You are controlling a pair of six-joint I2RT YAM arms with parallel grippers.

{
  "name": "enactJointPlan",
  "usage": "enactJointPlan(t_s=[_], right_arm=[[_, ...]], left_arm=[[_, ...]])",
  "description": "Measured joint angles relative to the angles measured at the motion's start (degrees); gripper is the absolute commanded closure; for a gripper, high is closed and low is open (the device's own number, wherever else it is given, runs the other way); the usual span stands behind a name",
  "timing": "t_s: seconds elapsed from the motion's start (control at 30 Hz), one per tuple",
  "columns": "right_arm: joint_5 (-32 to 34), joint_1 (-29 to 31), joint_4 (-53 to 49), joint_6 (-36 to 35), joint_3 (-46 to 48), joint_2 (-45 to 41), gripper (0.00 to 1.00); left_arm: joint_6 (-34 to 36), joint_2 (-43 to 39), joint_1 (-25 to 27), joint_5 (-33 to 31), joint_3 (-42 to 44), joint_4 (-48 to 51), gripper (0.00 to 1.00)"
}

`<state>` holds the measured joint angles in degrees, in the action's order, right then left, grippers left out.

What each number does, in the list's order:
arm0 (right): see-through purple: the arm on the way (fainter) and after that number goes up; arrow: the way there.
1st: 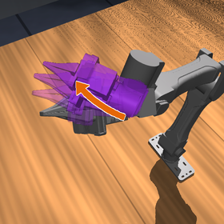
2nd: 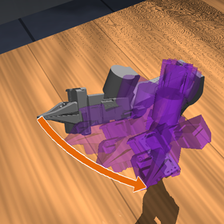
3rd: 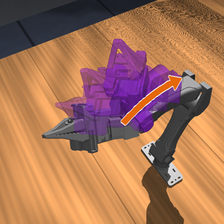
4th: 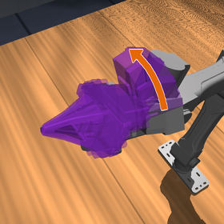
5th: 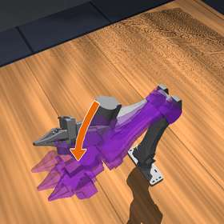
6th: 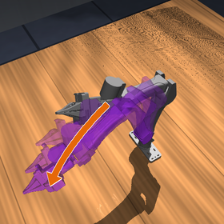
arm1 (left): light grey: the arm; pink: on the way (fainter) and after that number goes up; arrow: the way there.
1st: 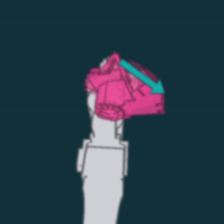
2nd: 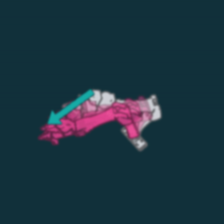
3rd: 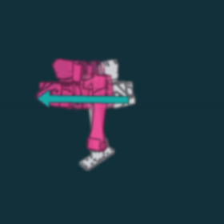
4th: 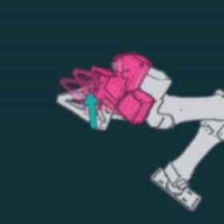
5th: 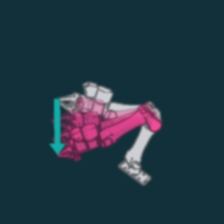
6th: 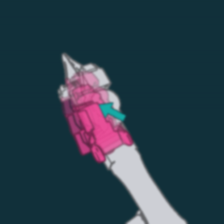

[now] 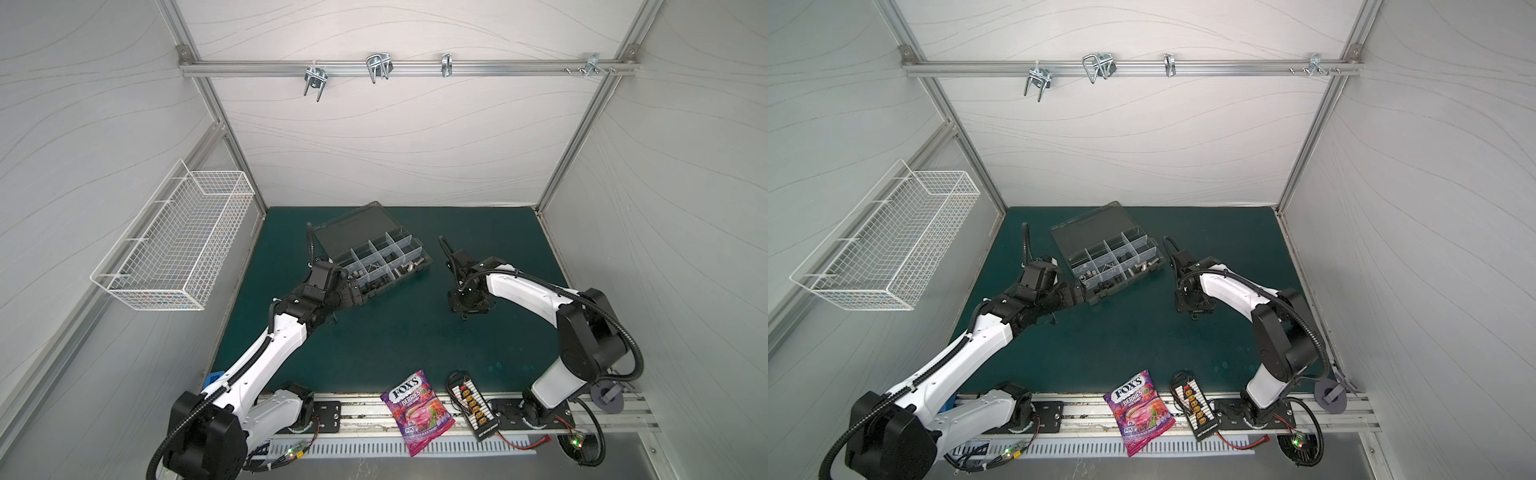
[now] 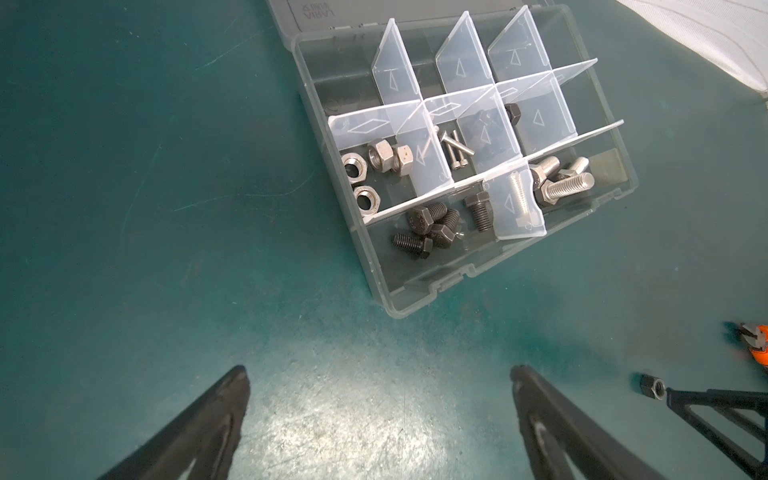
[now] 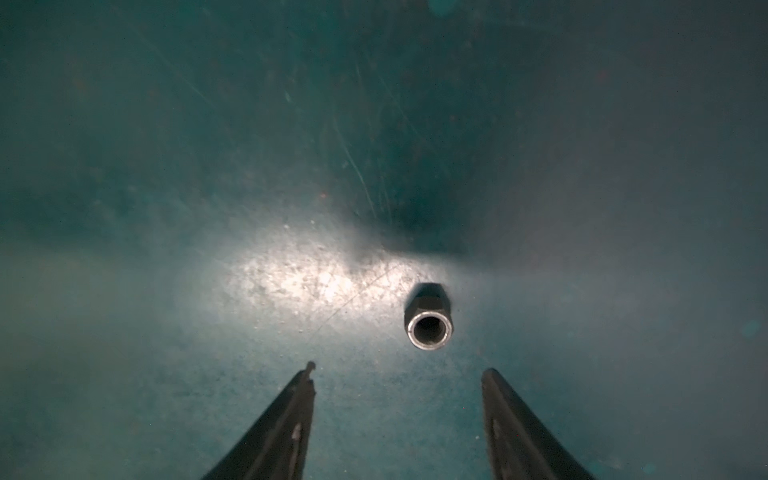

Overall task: Sort the screws and nuts into containers
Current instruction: 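Move the right gripper back over the last loose black nut, then lower the right gripper and close it on the black nut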

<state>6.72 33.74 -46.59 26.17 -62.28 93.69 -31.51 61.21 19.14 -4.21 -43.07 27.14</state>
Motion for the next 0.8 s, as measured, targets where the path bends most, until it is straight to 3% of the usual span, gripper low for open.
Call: enactJointPlan(t_s=[0.8], right_arm=[[-2.71, -3.61, 4.07, -0.52, 2.89, 5.16, 0.44]], left_arm=[[0.0, 0.72, 0.0, 0.07, 0.0, 0.02, 0.01]])
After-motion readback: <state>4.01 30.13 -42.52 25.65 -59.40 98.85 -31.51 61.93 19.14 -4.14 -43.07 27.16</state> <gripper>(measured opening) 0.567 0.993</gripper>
